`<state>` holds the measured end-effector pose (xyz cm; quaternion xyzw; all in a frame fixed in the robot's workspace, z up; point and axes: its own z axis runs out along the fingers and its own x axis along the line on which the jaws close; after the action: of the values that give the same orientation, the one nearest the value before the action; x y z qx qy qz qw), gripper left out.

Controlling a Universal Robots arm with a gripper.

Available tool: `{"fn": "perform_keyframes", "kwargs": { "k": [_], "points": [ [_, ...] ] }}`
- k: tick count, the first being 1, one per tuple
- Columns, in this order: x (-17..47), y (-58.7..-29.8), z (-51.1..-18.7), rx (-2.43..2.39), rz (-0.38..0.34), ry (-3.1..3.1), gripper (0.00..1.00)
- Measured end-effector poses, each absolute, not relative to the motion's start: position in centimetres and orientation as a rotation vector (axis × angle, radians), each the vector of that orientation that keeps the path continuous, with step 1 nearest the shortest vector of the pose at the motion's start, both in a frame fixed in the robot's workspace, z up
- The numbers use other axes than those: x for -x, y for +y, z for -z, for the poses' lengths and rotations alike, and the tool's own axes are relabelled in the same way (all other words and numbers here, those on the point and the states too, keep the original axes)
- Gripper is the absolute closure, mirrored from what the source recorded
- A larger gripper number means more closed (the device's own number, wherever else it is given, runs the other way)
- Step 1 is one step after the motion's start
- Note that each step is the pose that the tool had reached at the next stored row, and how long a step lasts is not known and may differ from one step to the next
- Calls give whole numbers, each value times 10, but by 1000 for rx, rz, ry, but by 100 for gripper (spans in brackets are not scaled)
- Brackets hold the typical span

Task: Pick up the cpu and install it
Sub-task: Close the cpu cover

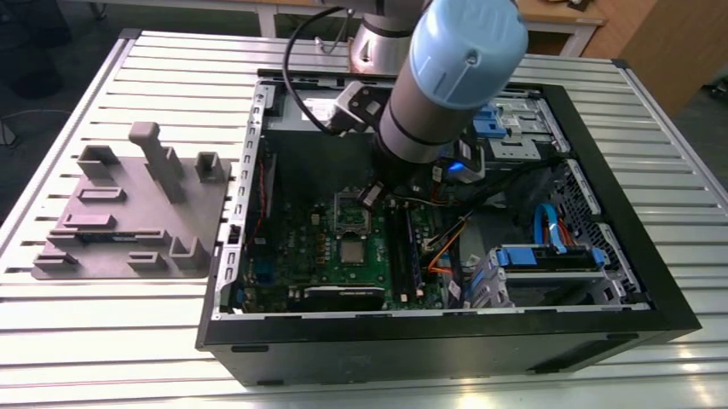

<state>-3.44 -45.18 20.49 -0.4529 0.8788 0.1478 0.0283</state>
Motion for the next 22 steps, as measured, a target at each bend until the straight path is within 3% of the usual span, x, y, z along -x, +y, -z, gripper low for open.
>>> {"fn": "perform_keyframes", "kwargs": {
  "k": [22],
  "points": [
    [39, -452, -221, 1406, -416, 2730, 90]
  ]
}}
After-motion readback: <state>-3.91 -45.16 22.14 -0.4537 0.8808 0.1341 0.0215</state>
